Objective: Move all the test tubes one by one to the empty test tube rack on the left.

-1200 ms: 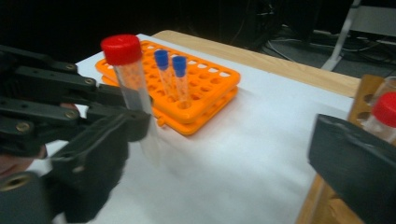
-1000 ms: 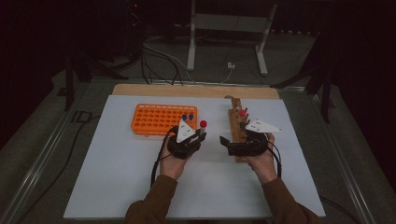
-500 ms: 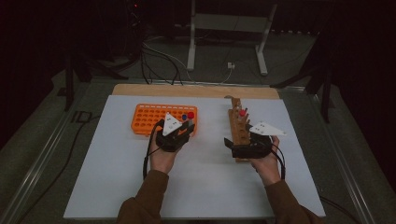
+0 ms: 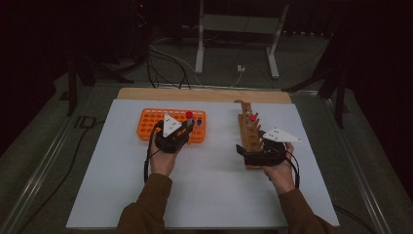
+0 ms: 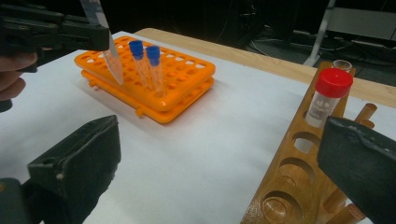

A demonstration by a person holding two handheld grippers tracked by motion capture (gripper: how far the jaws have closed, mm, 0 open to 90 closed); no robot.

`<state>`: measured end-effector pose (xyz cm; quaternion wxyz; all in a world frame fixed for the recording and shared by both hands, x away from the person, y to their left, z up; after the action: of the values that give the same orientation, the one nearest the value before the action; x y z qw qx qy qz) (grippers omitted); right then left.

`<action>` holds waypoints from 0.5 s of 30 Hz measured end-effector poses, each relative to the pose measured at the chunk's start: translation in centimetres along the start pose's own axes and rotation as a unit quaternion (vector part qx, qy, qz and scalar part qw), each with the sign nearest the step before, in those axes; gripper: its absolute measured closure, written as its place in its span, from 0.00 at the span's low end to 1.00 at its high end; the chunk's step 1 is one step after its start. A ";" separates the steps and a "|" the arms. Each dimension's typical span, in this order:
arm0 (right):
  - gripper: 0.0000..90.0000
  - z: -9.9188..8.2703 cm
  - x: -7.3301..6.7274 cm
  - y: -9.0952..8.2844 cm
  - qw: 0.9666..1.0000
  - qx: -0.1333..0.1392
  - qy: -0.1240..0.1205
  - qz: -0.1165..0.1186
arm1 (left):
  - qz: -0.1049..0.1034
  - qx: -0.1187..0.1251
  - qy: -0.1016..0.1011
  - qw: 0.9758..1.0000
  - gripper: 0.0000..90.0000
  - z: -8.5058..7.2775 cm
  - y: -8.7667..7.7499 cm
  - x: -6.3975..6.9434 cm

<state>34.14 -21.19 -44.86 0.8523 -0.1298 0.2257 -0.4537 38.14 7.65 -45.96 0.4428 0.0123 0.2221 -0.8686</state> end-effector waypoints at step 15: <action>0.00 0.0 -0.1 0.1 1.000 -0.001 0.000 0.004 | 0.035 -0.022 -0.018 0.999 0.84 -0.9 1.8 -1.4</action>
<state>34.16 -21.03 -44.92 0.8536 -0.1299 0.2269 -0.4505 40.24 8.19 -47.16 0.4769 -0.0050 0.2327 -0.8476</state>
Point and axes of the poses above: each handheld gripper's, and its own axes: y roughly forward along the jaws, z roughly out of its top, x roughly to its right, the point moved 3 cm from there along y, roughly forward along the jaws, and after that the axes turned 13 degrees about y, right-handed, at the moved point
